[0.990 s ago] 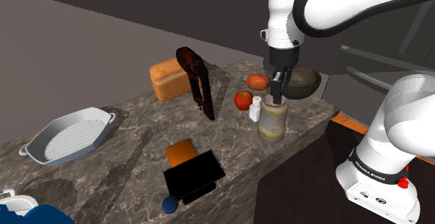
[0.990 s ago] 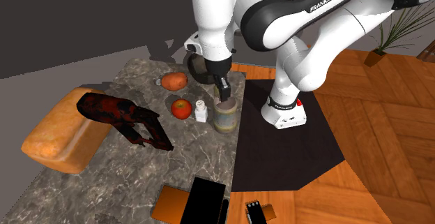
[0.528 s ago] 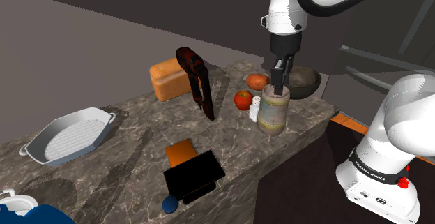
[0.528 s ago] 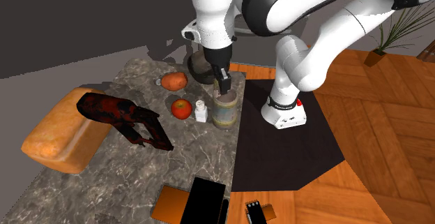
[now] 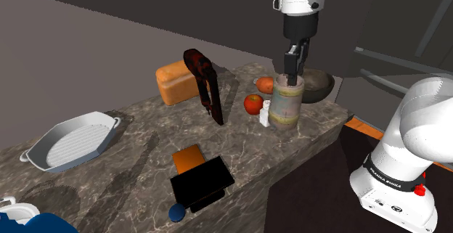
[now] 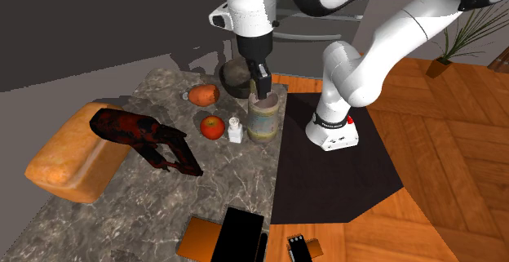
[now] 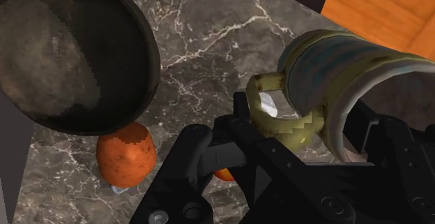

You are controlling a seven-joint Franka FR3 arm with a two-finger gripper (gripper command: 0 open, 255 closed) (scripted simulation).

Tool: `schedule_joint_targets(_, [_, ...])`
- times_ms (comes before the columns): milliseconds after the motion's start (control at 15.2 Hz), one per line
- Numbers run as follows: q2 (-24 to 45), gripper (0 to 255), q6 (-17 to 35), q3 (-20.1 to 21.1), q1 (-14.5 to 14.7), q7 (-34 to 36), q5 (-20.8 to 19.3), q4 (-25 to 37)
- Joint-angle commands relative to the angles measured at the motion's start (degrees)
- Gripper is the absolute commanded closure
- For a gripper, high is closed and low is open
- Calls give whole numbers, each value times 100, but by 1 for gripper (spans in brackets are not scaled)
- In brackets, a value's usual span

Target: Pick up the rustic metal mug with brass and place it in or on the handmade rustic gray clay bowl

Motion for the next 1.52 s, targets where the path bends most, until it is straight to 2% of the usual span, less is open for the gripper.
schedule_joint_targets(0, [1, 255, -144, -11, -3, 8, -9, 147])
schedule_joint_targets(990, [282, 255, -1192, -96, -53, 48, -100, 1474])
schedule_joint_targets(1452, [436, 255, -1424, -921, -316, -907, -698, 1824])
